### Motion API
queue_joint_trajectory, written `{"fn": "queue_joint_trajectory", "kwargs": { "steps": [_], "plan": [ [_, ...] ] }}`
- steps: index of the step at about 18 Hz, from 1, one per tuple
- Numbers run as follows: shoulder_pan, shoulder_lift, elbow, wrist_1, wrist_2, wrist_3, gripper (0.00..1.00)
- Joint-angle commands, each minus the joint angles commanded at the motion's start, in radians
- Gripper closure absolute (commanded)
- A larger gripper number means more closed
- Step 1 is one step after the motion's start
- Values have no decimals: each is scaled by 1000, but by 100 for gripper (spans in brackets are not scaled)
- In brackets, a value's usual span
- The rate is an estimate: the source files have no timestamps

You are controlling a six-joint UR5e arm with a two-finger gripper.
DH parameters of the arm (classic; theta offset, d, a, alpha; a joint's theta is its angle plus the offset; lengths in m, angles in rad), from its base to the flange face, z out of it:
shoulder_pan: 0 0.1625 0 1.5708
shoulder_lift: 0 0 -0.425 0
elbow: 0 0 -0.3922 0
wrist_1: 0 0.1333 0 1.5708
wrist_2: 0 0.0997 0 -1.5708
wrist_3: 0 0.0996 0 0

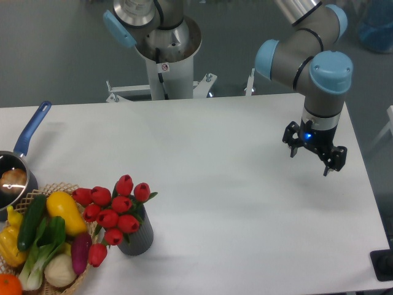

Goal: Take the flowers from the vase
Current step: 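Move the open gripper toward the red tulips in the grey vase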

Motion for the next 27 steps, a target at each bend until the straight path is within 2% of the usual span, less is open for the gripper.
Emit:
{"fn": "queue_joint_trajectory", "kwargs": {
  "steps": [4, 7, 10, 13, 15, 20, 23, 27],
  "plan": [
    [-2, 6, -6, 0, -5, 0, 0],
    [-35, 3, -9, 0, 0, -12, 0],
    [-48, 18, -41, -3, 0, -23, 0],
    [-98, 35, -100, -9, -8, -70, 0],
    [-136, 49, -106, 5, -59, -135, 0],
    [-238, 38, -101, 6, -77, -152, 0],
    [-293, 55, -106, 3, -119, -182, 0],
    [-318, 116, -112, -3, -248, -196, 0]
  ]
}}
